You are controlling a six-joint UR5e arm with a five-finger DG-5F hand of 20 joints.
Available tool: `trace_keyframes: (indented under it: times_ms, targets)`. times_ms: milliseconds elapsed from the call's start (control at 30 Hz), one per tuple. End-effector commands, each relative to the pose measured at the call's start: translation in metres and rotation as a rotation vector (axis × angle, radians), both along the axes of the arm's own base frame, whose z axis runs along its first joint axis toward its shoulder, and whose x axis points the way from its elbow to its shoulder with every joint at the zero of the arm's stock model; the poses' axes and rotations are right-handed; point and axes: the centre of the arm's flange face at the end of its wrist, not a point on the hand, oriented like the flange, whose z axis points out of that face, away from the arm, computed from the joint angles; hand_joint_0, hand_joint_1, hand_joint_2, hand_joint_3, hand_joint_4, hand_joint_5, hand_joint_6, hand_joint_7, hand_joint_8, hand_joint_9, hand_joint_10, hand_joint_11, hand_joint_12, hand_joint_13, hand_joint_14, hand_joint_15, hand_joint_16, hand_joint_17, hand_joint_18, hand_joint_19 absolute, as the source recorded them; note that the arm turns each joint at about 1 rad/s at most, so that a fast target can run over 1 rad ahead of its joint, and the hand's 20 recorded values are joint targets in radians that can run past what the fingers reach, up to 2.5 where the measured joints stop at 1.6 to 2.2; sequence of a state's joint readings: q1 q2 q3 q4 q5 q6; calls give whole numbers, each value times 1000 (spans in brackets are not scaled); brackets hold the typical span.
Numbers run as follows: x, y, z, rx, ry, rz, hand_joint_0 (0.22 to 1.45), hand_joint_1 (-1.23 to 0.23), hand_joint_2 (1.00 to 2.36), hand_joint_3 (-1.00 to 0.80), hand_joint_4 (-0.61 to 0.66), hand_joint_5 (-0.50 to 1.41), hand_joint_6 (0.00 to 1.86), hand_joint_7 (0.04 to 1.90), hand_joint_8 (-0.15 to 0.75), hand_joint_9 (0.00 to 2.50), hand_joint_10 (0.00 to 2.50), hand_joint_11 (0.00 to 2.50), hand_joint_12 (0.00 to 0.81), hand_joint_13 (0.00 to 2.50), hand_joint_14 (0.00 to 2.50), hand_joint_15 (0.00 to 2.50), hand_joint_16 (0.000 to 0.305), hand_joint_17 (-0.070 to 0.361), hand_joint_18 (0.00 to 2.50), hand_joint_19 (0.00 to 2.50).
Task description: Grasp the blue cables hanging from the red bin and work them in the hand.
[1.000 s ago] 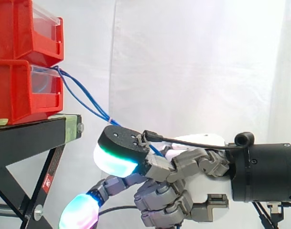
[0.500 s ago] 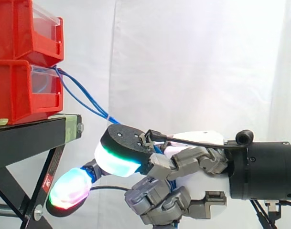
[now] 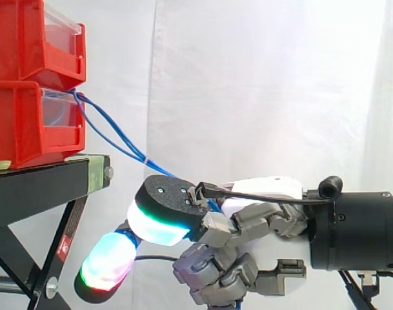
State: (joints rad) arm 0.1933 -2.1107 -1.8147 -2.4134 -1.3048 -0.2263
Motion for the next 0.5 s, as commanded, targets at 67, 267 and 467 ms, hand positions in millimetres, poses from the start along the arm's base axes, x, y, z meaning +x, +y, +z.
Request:
trace_keyframes:
  times_ms: [67, 267, 467]
  targets:
    - [0, 0, 0, -3, 4, -1, 717, -609, 1000, -1000, -34, -108, 603, 1075, 614, 1029, 2500, 2500, 720, 1835, 2500, 2072, 235, 176, 2260, 698]
    - [0, 4, -1, -3, 6, 7, 725, -602, 1000, -1000, 44, -86, 624, 1069, 579, 1402, 2500, 2500, 697, 1962, 2500, 2091, 223, 167, 2385, 718]
    - [0, 5, 0, -3, 4, 7, 729, -595, 1000, -1000, 131, -37, 560, 1090, 571, 1637, 2500, 2500, 691, 2062, 2500, 2127, 218, 164, 2500, 749]
